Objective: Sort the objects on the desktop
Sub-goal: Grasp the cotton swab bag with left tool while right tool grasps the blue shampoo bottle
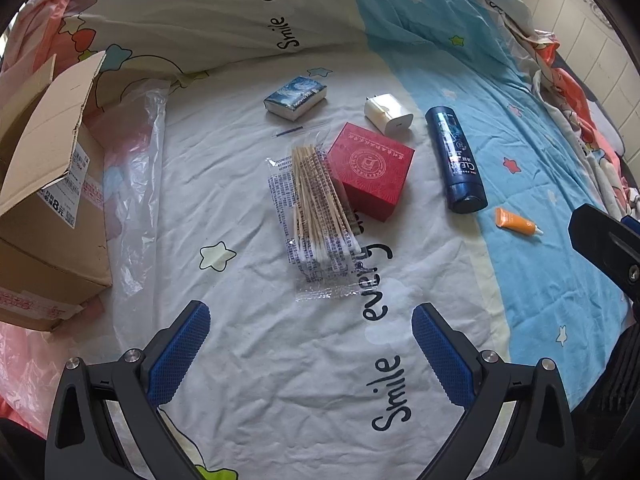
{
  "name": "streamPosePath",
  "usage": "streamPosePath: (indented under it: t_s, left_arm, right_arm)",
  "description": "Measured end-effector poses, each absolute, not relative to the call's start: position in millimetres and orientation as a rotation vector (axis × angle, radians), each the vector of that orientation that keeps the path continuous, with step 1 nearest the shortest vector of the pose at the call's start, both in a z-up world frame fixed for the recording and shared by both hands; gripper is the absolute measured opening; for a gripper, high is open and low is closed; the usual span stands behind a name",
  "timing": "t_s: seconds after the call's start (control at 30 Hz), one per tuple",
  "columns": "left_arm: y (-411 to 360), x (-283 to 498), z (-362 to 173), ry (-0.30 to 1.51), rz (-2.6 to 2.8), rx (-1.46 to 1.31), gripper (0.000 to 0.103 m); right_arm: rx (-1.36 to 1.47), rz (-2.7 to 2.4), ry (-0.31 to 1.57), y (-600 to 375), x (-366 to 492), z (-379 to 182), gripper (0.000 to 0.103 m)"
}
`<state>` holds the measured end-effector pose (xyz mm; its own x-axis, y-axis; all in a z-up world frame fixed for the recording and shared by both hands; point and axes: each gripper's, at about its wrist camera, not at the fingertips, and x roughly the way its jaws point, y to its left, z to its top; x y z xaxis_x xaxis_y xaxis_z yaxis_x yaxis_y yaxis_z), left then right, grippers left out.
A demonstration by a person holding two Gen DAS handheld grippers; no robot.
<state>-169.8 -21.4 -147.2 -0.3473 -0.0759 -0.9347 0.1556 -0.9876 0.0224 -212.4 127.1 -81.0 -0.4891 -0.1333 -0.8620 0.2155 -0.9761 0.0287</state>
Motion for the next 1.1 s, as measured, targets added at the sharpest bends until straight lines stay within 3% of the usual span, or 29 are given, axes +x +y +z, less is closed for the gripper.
streamPosePath:
  t_s: [0.6, 0.73, 0.93, 1.1]
  left_arm:
    - [-37, -216, -190, 0.214, -2.377, 1.702, 0.103]
    - [-39, -219, -196, 0.223, -2.371, 1.703, 0.103]
    - [-43, -224, -204, 0.244, -2.369, 1.696, 0.103]
    - [-47, -228, -207, 0.253, -2.357, 1.669, 0.103]
  right_arm:
    - [1.467, -2.468, 0.165, 112, -277, -119, 0.102]
    - [1.486, -2.463, 0.159, 110, -287, -128, 0.096]
    - [1.524, -2.456, 0.144, 108, -299, -143, 0.095]
    - [1.557, -2.437, 0.174, 102, -311, -153, 0.087]
